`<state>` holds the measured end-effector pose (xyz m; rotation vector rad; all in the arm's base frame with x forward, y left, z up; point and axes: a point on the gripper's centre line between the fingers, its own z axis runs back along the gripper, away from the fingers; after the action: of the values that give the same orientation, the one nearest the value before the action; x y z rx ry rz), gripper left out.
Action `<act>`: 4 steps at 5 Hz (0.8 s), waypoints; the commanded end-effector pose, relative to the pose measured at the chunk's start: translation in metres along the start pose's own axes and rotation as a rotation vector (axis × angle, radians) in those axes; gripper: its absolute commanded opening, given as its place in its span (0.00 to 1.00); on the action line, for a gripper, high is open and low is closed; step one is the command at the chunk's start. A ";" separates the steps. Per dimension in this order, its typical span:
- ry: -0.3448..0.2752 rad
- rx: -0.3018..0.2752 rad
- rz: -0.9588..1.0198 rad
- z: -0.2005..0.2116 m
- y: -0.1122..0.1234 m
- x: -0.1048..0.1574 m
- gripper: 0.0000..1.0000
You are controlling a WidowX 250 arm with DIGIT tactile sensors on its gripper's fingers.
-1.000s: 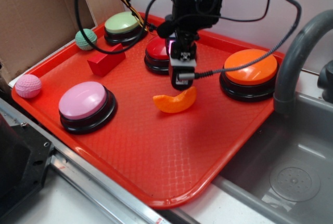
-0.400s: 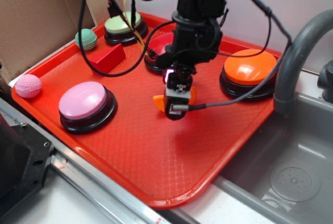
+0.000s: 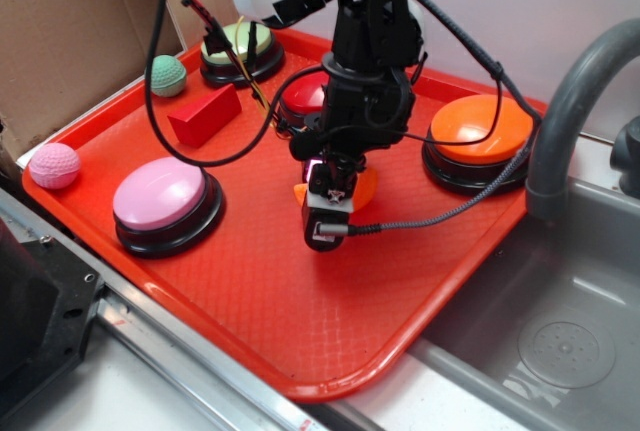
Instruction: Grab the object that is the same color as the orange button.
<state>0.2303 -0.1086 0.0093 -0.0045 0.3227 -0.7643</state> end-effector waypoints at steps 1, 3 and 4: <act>-0.014 -0.003 -0.015 -0.003 -0.013 0.003 0.00; -0.077 0.039 0.175 0.046 -0.004 -0.034 0.00; -0.248 -0.024 0.356 0.082 0.003 -0.082 0.00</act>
<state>0.2089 -0.0494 0.1058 -0.0555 0.1346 -0.4156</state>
